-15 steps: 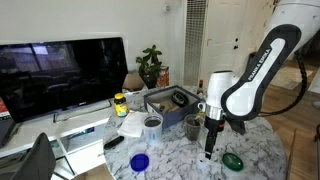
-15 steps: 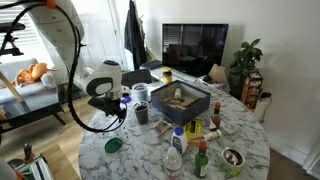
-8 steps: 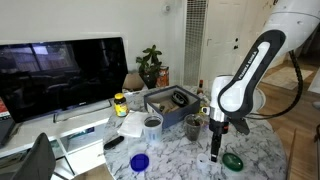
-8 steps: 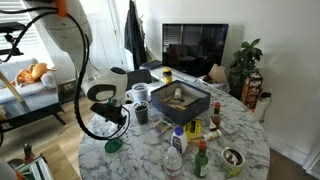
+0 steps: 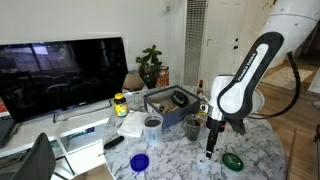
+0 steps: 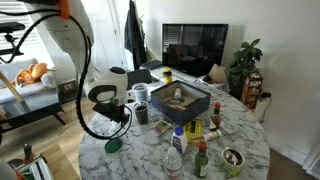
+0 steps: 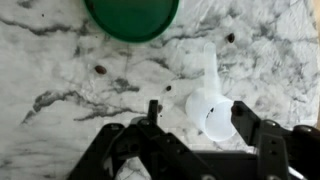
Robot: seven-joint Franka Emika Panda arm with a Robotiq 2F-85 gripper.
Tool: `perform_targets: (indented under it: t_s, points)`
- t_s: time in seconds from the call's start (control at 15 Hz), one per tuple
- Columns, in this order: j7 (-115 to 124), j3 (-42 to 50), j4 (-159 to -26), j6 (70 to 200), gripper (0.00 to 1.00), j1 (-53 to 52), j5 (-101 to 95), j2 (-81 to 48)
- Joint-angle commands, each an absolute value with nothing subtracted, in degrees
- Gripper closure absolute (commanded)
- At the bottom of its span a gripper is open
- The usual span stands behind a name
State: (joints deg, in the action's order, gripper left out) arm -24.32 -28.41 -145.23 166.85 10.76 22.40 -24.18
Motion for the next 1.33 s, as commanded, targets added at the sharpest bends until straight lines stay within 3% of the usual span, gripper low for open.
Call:
perform_targets:
  t_s: [0.0, 0.2, 0.27, 0.4, 0.47, 0.87, 1.07, 1.13, 1.27]
  points:
    - [-18.44, -24.57, -145.13, 170.42, 0.30, 5.55, 17.63, -24.94]
    - [-14.67, -22.18, -144.98, 172.04, 0.39, 2.79, 14.18, -24.88]
    - [-13.68, -21.51, -144.99, 172.33, 0.48, 2.16, 13.24, -24.91]
    - [-11.94, -20.77, -144.72, 172.72, 0.48, 1.19, 11.86, -25.06]
    - [-11.17, -20.46, -144.50, 172.56, 0.54, 0.76, 11.30, -25.12]
    - [-8.61, -19.15, -143.78, 172.04, 0.42, -1.16, 9.41, -25.52]
    - [-7.70, -18.36, -143.37, 171.99, 0.53, -2.24, 8.69, -25.96]
    - [-7.40, -18.05, -143.21, 171.94, 0.64, -2.59, 8.42, -26.10]
    - [-6.91, -17.49, -143.01, 171.87, 0.69, -3.21, 7.90, -26.35]
